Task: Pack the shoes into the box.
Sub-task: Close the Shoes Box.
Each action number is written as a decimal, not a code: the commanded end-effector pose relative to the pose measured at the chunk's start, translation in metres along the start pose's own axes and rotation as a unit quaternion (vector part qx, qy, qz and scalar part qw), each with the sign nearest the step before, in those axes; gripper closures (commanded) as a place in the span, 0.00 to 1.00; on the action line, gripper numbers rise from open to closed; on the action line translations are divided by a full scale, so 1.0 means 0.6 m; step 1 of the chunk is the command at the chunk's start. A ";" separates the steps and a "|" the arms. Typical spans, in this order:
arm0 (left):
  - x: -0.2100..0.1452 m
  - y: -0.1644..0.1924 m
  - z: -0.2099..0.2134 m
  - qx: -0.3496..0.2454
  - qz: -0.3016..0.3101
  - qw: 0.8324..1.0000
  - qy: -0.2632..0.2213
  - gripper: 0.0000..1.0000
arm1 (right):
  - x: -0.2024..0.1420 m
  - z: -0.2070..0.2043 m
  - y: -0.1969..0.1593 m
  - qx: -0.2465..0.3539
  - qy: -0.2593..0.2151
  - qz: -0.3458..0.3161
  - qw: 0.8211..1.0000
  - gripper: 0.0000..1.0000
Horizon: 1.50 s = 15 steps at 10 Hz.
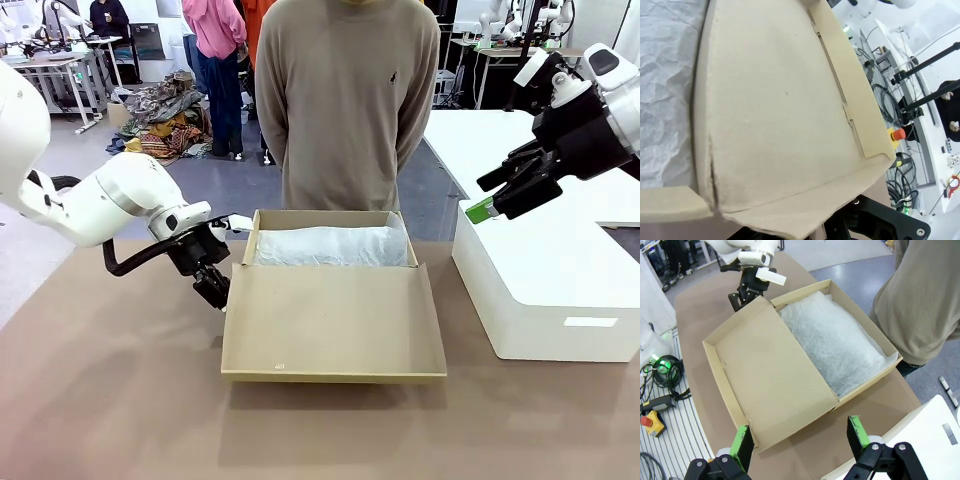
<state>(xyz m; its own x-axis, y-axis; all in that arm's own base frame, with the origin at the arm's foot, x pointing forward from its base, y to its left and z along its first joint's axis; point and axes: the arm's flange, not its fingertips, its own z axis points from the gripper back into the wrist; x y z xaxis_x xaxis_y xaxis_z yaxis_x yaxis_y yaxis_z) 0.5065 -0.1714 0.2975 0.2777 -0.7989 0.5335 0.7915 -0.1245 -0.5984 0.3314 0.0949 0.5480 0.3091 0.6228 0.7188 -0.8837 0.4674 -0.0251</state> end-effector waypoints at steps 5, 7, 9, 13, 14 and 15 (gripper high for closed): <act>0.007 -0.057 0.010 -0.023 -0.030 0.999 -0.038 1.00 | 0.001 -0.002 -0.005 0.008 -0.012 0.008 1.000 0.00; 0.012 -0.067 0.015 -0.032 -0.041 0.997 -0.056 1.00 | 0.001 -0.002 -0.005 0.008 -0.012 0.008 1.000 0.00; 0.017 -0.077 0.021 -0.031 -0.044 0.997 -0.059 1.00 | 0.001 -0.002 -0.005 0.008 -0.012 0.008 1.000 0.00; 0.033 -0.105 0.045 -0.025 -0.046 0.995 -0.088 1.00 | 0.001 -0.002 -0.005 0.008 -0.012 0.008 1.000 0.00; 0.037 -0.114 0.052 -0.016 -0.050 0.994 -0.099 1.00 | 0.001 -0.002 -0.005 0.008 -0.012 0.008 1.000 0.00; 0.041 -0.118 0.058 -0.006 -0.047 0.993 -0.104 1.00 | 0.001 -0.002 -0.005 0.008 -0.012 0.008 1.000 0.00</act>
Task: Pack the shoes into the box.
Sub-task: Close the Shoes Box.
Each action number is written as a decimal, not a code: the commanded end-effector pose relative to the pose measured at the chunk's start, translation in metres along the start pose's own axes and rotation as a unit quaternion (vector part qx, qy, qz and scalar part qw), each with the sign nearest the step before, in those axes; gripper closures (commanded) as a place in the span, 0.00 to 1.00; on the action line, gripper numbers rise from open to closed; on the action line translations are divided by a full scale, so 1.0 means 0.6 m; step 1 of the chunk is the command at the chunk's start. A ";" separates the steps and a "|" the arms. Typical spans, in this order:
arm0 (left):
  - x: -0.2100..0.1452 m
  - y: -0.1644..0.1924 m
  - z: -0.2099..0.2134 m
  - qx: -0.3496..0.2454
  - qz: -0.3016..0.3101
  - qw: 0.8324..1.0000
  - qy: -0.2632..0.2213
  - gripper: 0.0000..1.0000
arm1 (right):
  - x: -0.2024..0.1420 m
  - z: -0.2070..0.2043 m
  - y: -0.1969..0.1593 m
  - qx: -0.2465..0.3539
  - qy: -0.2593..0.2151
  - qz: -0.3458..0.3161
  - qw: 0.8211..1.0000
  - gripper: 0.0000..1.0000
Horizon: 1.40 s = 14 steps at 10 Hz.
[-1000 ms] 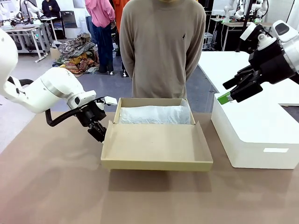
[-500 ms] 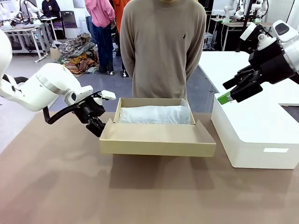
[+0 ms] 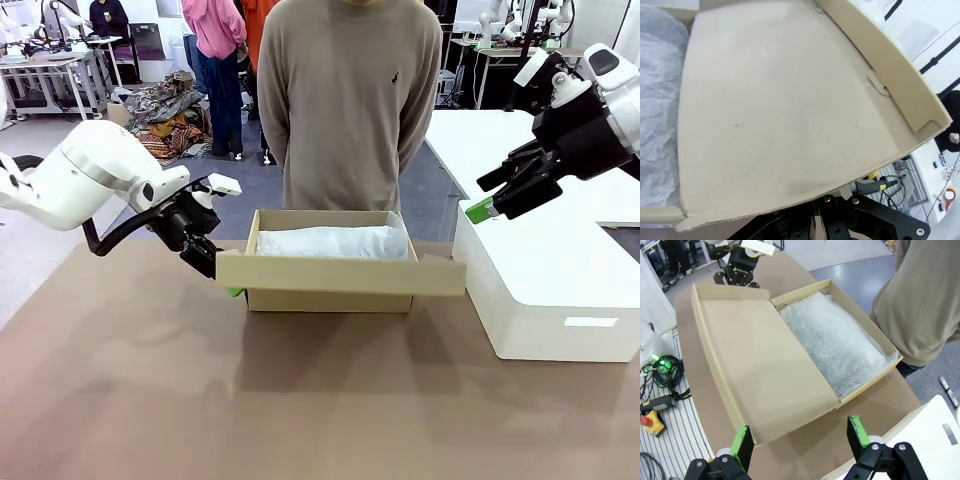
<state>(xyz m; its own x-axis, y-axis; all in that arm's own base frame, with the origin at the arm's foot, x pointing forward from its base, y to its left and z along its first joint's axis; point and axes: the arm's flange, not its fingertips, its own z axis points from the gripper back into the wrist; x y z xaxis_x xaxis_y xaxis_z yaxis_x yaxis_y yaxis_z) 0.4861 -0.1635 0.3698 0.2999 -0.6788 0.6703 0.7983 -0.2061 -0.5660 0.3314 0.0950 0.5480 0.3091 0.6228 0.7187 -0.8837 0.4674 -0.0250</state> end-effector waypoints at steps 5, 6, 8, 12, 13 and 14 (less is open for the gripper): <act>0.023 -0.024 0.022 0.073 -0.016 0.995 -0.063 1.00 | 0.001 -0.002 -0.005 0.008 -0.012 0.008 1.000 0.00; 0.030 -0.026 0.030 0.087 -0.022 0.993 -0.075 1.00 | 0.001 -0.002 -0.005 0.008 -0.012 0.008 1.000 0.00; 0.051 -0.023 0.050 0.136 -0.036 0.987 -0.079 1.00 | 0.001 -0.002 -0.005 0.008 -0.012 0.008 1.000 0.00; 0.085 0.005 0.107 0.234 -0.025 0.971 -0.047 1.00 | 0.001 -0.002 -0.005 0.008 -0.012 0.008 1.000 0.00; 0.085 0.015 0.119 0.255 -0.014 0.966 -0.040 1.00 | 0.001 -0.002 -0.005 0.008 -0.012 0.008 1.000 0.00; 0.083 0.023 0.130 0.279 0.000 0.960 -0.031 1.00 | 0.001 -0.002 -0.005 0.008 -0.012 0.008 1.000 0.00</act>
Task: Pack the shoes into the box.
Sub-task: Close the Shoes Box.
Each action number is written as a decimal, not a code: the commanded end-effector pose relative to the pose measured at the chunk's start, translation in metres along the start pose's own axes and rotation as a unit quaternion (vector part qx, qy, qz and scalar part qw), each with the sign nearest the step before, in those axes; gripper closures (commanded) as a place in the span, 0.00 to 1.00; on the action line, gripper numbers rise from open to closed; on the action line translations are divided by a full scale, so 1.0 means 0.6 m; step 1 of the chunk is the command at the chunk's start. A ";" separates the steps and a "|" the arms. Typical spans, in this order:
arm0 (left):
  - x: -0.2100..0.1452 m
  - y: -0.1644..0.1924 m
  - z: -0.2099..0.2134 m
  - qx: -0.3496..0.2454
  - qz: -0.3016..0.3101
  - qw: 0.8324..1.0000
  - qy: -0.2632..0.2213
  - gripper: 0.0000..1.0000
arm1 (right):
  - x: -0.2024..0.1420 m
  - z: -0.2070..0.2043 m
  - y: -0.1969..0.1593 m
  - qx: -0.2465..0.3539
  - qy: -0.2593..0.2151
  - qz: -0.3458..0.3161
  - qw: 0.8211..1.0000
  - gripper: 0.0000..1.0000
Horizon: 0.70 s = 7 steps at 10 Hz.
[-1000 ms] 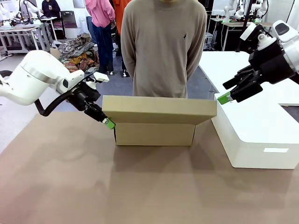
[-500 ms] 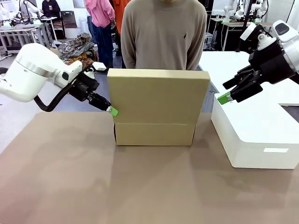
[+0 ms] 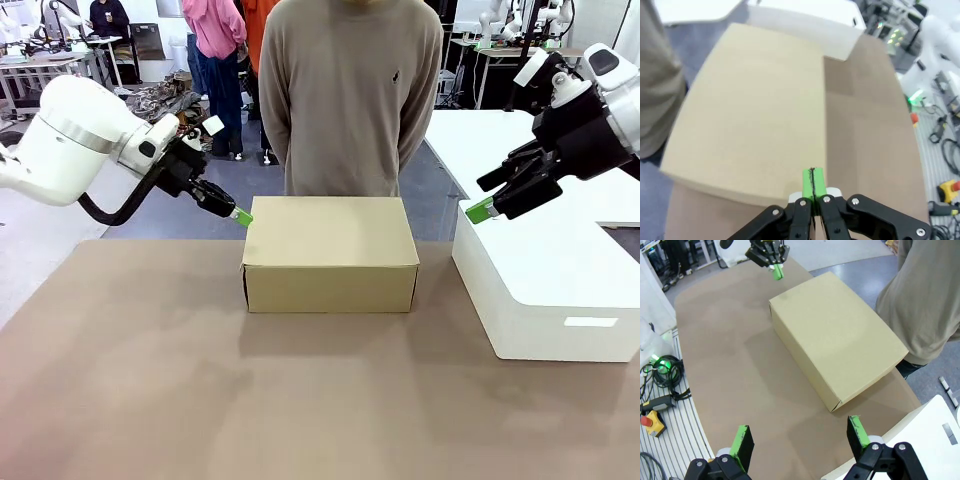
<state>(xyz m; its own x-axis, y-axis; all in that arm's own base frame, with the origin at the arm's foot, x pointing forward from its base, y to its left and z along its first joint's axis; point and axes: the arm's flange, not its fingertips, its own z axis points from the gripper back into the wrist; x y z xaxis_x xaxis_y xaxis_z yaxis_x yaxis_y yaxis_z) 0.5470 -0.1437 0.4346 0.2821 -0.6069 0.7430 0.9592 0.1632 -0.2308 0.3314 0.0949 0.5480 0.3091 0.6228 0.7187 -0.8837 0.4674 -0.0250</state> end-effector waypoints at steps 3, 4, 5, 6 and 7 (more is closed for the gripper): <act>0.000 0.030 0.013 0.028 0.030 0.998 0.039 1.00 | 0.001 -0.002 -0.005 0.008 -0.012 0.008 1.000 0.00; -0.007 0.024 0.006 0.036 0.019 0.999 0.016 1.00 | 0.001 -0.002 -0.005 0.008 -0.012 0.008 1.000 0.00; -0.007 0.024 0.006 0.036 0.019 0.999 0.016 1.00 | 0.001 -0.002 -0.005 0.008 -0.012 0.008 1.000 0.00; -0.007 0.024 0.006 0.036 0.019 0.999 0.016 1.00 | 0.001 -0.002 -0.005 0.008 -0.012 0.008 1.000 0.00; -0.007 0.024 0.006 0.036 0.019 0.999 0.016 1.00 | 0.001 -0.002 -0.005 0.008 -0.012 0.008 1.000 0.00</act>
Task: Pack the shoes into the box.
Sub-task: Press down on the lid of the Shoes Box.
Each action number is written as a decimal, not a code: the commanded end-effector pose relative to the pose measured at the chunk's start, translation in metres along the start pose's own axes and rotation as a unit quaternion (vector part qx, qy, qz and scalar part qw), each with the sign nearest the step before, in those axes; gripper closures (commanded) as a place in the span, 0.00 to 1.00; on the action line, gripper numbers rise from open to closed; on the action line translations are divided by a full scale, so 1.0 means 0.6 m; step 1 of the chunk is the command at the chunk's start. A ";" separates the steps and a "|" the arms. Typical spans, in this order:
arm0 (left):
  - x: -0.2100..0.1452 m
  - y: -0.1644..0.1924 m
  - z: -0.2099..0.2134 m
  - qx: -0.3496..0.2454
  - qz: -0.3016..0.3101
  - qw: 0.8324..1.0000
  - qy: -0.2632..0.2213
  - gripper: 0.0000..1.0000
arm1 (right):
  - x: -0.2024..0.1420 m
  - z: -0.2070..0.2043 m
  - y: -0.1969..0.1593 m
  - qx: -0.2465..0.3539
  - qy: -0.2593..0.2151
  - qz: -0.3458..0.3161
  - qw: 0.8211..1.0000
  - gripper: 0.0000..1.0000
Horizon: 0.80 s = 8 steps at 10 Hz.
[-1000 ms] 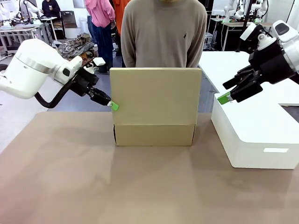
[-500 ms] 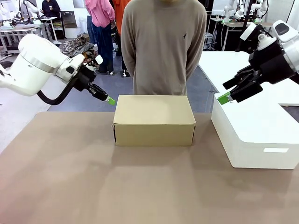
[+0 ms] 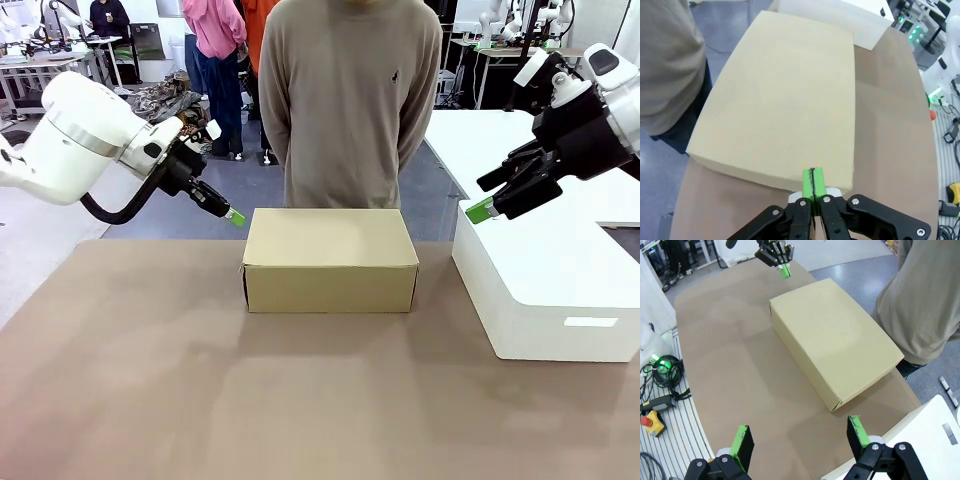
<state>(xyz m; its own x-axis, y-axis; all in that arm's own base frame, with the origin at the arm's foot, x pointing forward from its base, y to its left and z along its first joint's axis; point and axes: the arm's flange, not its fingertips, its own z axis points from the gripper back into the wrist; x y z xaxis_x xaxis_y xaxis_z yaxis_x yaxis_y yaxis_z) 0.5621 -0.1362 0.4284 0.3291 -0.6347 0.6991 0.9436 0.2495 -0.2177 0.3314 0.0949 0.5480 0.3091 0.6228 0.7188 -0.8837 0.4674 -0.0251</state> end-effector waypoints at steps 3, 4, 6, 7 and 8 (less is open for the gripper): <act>0.001 -0.004 0.002 -0.001 -0.005 1.000 -0.010 1.00 | 0.001 -0.002 -0.005 0.008 -0.012 0.008 1.000 0.00; 0.001 -0.004 0.002 -0.001 -0.005 1.000 -0.010 1.00 | 0.001 -0.002 -0.005 0.008 -0.012 0.008 1.000 0.00; 0.001 -0.004 0.002 -0.001 -0.005 1.000 -0.010 1.00 | 0.001 -0.002 -0.005 0.008 -0.012 0.008 1.000 0.00; 0.001 -0.004 0.002 -0.001 -0.005 1.000 -0.010 1.00 | 0.001 -0.002 -0.005 0.008 -0.012 0.008 1.000 0.00; 0.000 0.000 0.000 0.000 0.000 1.000 0.000 1.00 | 0.000 0.000 0.000 0.000 0.000 0.000 1.000 0.00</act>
<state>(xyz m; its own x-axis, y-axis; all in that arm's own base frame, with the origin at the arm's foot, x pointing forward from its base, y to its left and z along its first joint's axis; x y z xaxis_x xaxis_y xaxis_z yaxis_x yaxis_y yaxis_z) 0.5621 -0.1362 0.4280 0.3293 -0.6350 0.6988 0.9435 0.2494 -0.2180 0.3313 0.0948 0.5480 0.3096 0.6233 0.7181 -0.8833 0.4682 -0.0256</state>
